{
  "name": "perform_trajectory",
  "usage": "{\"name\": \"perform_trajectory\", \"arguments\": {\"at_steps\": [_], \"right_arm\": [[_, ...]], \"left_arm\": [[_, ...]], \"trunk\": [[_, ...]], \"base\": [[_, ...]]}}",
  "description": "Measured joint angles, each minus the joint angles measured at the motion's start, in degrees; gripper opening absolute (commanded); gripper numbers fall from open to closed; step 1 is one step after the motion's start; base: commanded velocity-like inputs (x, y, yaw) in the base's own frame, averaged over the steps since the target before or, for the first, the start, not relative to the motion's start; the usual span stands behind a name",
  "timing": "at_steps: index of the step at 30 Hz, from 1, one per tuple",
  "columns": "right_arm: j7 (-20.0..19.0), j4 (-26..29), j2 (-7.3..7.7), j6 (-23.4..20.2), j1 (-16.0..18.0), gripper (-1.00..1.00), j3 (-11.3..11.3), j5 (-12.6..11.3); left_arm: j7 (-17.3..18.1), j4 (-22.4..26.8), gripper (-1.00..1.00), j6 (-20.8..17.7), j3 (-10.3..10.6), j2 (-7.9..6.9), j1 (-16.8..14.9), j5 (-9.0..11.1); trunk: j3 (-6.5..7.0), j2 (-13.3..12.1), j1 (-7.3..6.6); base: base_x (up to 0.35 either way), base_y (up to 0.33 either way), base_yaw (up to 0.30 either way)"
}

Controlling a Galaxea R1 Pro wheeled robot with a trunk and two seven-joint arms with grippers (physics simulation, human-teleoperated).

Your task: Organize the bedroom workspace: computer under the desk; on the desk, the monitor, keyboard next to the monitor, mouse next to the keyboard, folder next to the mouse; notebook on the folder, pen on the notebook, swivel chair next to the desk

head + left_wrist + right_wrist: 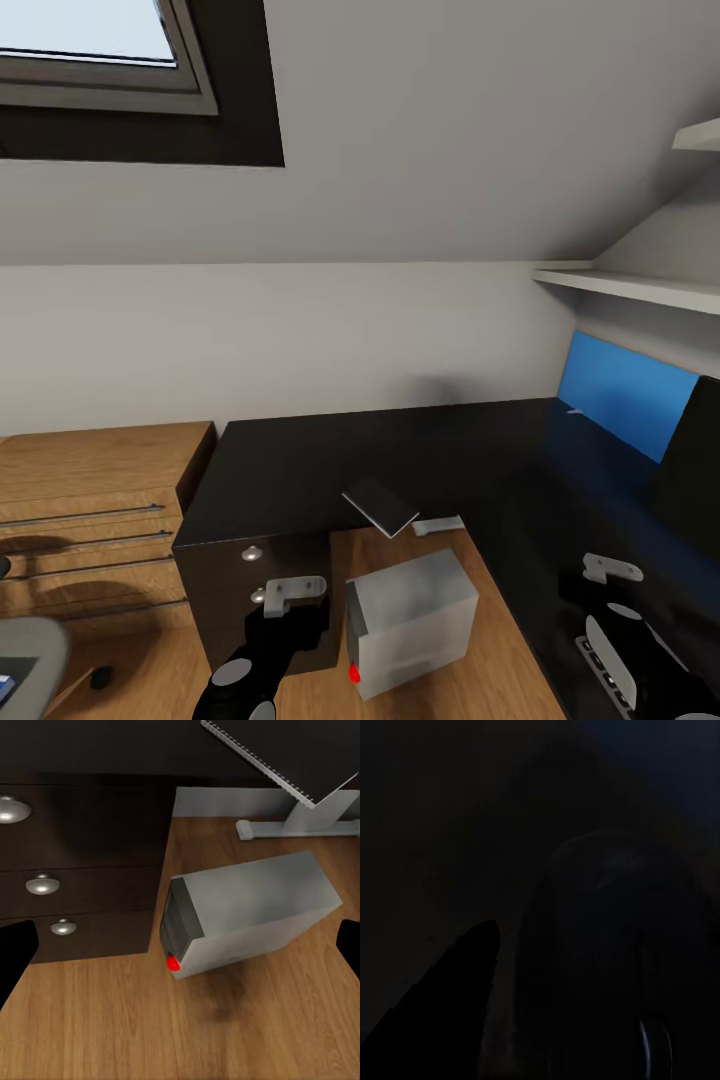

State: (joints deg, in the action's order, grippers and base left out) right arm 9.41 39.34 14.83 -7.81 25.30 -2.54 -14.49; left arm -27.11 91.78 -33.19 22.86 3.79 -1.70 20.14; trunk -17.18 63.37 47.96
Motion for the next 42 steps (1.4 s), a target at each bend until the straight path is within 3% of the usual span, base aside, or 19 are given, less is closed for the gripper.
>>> {"name": "perform_trajectory", "arguments": {"at_steps": [22, 27, 30, 31, 32, 37, 38, 42], "right_arm": [[0.01, 0.72, 0.01, 0.0, 0.0, 1.0, -0.12, 0.04], [0.51, 8.9, -0.39, -2.6, -0.09, 1.0, -0.11, -0.47], [0.7, 13.29, -3.67, -7.34, -0.22, 1.0, -0.2, -0.31], [1.07, 15.09, -5.51, -8.79, -0.24, 1.0, -0.27, -0.2], [2.7, 17.44, -7.86, -10.12, -0.34, 1.0, -0.32, -0.1], [12.04, 20.08, -13.22, -11.18, -0.62, 1.0, -0.07, -0.12], [15.07, 20.28, -15.26, -11.25, -0.67, 1.0, 0.09, -0.17], [18.52, 19.94, -18.27, -11.25, -0.74, 1.0, 1.12, -0.1]], "left_arm": [[-0.01, 0.09, 1.0, 0.0, -0.17, 0.0, 0.0, 0.0], [-0.01, 0.08, 1.0, -0.06, -0.17, 0.0, 0.0, 0.0], [-0.01, 0.07, 1.0, -0.08, -0.17, 0.0, 0.0, 0.0], [-0.01, 0.07, 1.0, -0.08, -0.17, 0.0, -0.01, 0.01], [-0.01, 0.06, 1.0, -0.08, -0.16, 0.0, -0.01, 0.01], [0.0, -0.06, 1.0, -0.08, -0.2, 0.0, 0.0, -0.03], [-0.01, -0.16, 1.0, -0.05, -0.2, 0.0, 0.0, -0.05], [0.0, -0.35, 1.0, 0.0, -0.19, 0.0, 0.01, -0.08]], "trunk": [[0.0, 0.0, 0.0], [0.0, 0.0, 0.0], [0.0, 0.0, 0.0], [0.0, 0.0, 0.0], [0.0, 0.0, 0.0], [0.04, 0.0, 0.0], [0.08, 0.0, 0.0], [0.25, 0.0, 0.0]], "base": [[0.0, 0.0, 0.0], [0.0, 0.0, 0.0], [0.0, 0.0, 0.0], [0.0, 0.0, 0.0], [0.0, 0.0, 0.0], [0.0, 0.0, 0.059], [0.0, 0.0, 0.162], [0.0, 0.0, 0.22]]}}
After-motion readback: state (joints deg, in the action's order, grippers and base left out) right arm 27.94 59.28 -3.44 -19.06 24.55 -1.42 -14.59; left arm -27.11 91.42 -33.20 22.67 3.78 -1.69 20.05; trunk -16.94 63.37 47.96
